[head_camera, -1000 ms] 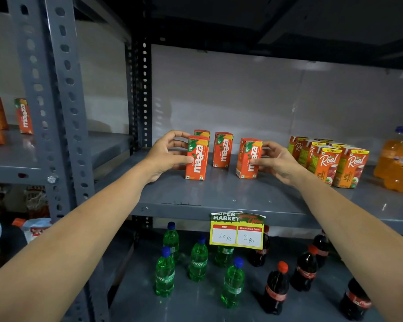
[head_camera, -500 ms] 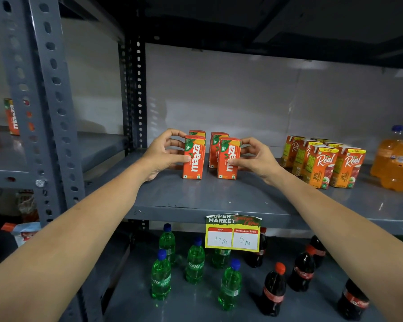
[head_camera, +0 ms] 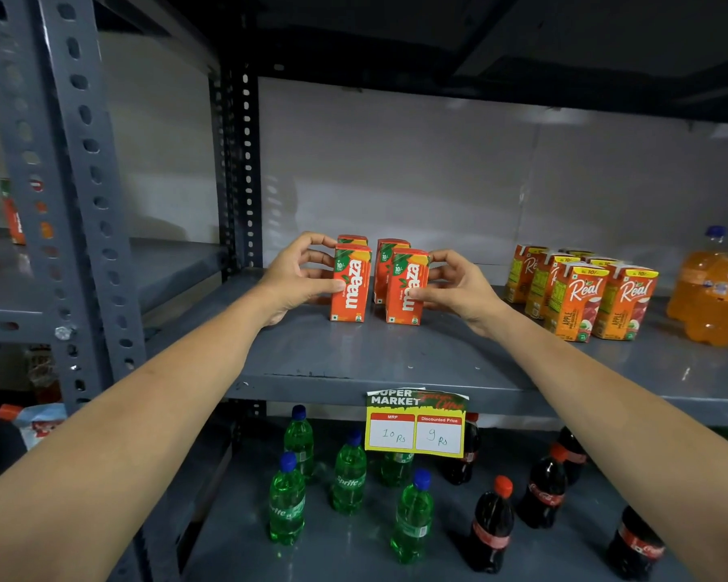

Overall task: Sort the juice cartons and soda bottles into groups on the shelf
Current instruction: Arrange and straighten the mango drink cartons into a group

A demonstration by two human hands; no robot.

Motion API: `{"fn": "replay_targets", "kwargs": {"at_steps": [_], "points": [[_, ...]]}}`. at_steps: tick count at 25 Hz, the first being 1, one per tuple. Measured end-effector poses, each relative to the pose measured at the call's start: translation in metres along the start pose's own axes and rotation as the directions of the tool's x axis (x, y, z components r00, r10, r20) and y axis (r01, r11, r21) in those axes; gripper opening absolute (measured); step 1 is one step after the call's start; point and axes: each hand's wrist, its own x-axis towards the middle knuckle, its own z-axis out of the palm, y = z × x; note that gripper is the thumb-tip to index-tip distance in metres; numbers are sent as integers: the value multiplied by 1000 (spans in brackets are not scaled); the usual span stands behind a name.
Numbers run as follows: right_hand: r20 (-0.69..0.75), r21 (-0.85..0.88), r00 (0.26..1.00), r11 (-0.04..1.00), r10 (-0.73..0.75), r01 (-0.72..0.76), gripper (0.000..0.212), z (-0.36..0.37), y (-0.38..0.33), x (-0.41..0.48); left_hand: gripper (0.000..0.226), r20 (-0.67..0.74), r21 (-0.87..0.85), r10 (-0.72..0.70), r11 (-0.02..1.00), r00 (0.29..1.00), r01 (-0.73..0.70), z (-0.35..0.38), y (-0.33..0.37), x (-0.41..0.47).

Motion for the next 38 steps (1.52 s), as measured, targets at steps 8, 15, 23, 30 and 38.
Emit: {"fn": "replay_targets", "kwargs": {"at_steps": [8,15,23,30,38], "points": [[30,182,998,981,57,-61,34,-4,5,4,48,-11,-7,0,1000,1000,0,2,-2,2],[34,158,999,987,38,-43,34,-1,5,3,47,-19,5,0,1000,1000,0,2,-3,3],[45,79,998,995,53,-57,36,0,0,0,47,-1,5,17,1000,1000,-17,0,-3,2],[-222,-190,950,965,-220,180,53,-7,-10,-16,67,-172,337,246,925,954,-178,1,-3,-10],[-173,-866,697,445,-695,229,46,-59,-7,-81,65,163,762,678,375,717,-528,46,18,-57]]}}
